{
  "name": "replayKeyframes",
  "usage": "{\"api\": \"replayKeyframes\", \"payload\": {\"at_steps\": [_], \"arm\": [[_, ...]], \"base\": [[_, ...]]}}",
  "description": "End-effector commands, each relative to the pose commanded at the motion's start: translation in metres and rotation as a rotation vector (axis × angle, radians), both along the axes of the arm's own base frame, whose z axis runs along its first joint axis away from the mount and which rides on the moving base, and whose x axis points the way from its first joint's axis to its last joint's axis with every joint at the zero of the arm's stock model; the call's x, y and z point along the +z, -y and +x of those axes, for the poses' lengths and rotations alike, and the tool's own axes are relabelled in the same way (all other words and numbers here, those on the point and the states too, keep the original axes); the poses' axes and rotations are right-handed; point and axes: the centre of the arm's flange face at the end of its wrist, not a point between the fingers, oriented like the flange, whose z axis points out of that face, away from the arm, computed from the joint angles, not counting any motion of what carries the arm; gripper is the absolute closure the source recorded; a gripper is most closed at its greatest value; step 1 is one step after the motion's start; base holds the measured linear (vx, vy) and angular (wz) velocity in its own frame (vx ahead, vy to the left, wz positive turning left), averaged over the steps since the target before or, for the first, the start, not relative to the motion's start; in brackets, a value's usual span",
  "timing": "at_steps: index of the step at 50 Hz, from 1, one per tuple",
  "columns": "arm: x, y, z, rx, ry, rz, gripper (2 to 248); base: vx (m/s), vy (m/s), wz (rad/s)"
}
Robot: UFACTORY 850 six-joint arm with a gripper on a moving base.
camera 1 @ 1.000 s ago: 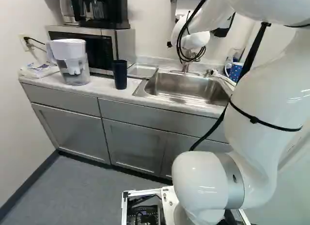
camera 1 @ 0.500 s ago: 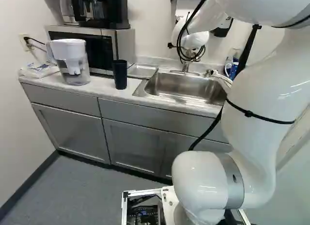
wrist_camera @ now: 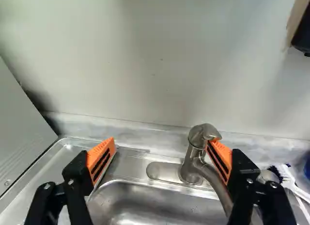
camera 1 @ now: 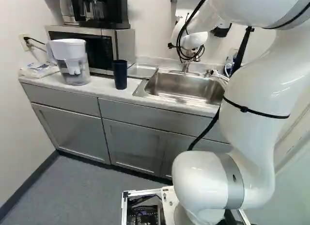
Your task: Rinse the cup and place it in the tray
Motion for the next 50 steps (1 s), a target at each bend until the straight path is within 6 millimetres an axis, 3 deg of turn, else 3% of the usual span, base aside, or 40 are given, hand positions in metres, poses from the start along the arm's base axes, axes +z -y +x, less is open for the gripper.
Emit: {"api": "replayKeyframes", "payload": {"at_steps": [50], "arm": [[0.0045, -0.0069, -0.0015, 0.011, 0.049, -0.008, 3]], "base": [[0.000, 0.000, 0.000]]}}
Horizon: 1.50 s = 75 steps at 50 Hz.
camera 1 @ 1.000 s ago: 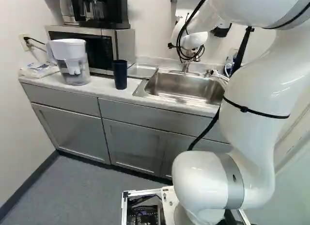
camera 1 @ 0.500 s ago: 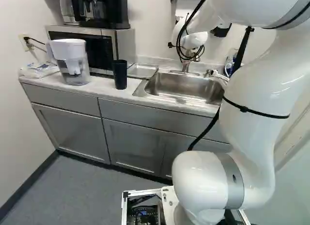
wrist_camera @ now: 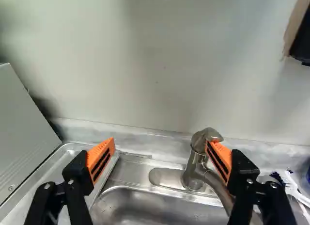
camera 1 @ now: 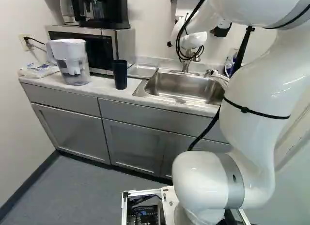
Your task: Rinse the cup and place it in the tray
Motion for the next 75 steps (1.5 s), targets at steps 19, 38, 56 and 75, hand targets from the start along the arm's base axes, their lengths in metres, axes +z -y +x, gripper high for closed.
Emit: {"api": "replayKeyframes", "payload": {"at_steps": [19, 38, 56, 75], "arm": [[0.0020, -0.0004, 0.0004, 0.001, 0.023, -0.003, 3], [0.0026, 0.0018, 0.0035, -0.002, 0.031, -0.005, 3], [0.0012, 0.0019, 0.0032, -0.002, 0.016, -0.002, 3], [-0.0008, 0.0018, 0.0028, -0.002, -0.006, 0.001, 3]], "base": [[0.000, 0.000, 0.000], [0.000, 0.000, 0.000], [0.000, 0.000, 0.000], [0.000, 0.000, 0.000]]}}
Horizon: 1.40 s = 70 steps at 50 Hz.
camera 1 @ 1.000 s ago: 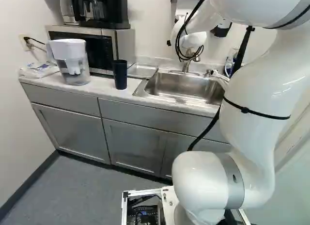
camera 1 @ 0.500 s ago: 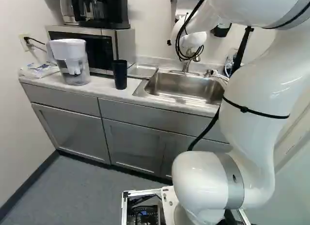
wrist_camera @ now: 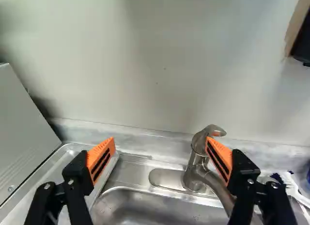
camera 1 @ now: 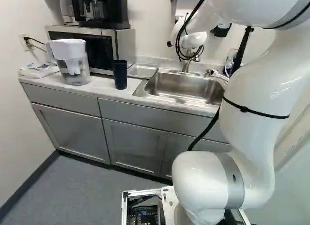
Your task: Rinse the cup and place it in the tray
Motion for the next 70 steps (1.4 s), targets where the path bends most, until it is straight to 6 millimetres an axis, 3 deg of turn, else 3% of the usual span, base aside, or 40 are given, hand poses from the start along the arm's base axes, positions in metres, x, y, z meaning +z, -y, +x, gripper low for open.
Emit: {"api": "replayKeyframes", "payload": {"at_steps": [70], "arm": [[0.0064, 0.0065, 0.0098, -0.008, 0.079, -0.012, 3]], "base": [[0.000, 0.000, 0.000]]}}
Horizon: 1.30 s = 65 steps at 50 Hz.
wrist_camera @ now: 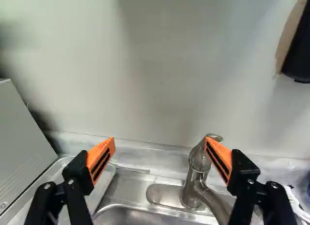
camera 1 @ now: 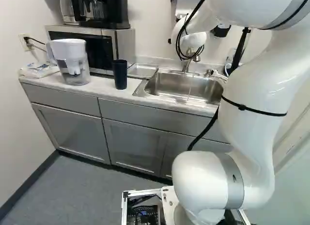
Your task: Rinse the cup and place it in the tray
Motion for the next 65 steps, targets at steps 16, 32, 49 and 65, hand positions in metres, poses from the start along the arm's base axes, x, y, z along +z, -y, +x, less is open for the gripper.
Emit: {"api": "replayKeyframes", "payload": {"at_steps": [16, 32, 49, 65], "arm": [[0.000, 0.000, 0.000, 0.000, 0.000, 0.000, 3], [0.000, 0.000, 0.000, 0.000, 0.000, 0.000, 3], [0.013, 0.000, -0.003, 0.000, 0.022, -0.003, 3], [0.028, -0.001, -0.014, -0.002, 0.021, -0.003, 3]], "base": [[0.000, 0.000, 0.000], [0.000, 0.000, 0.000], [0.000, 0.000, 0.000], [0.000, 0.000, 0.000]]}}
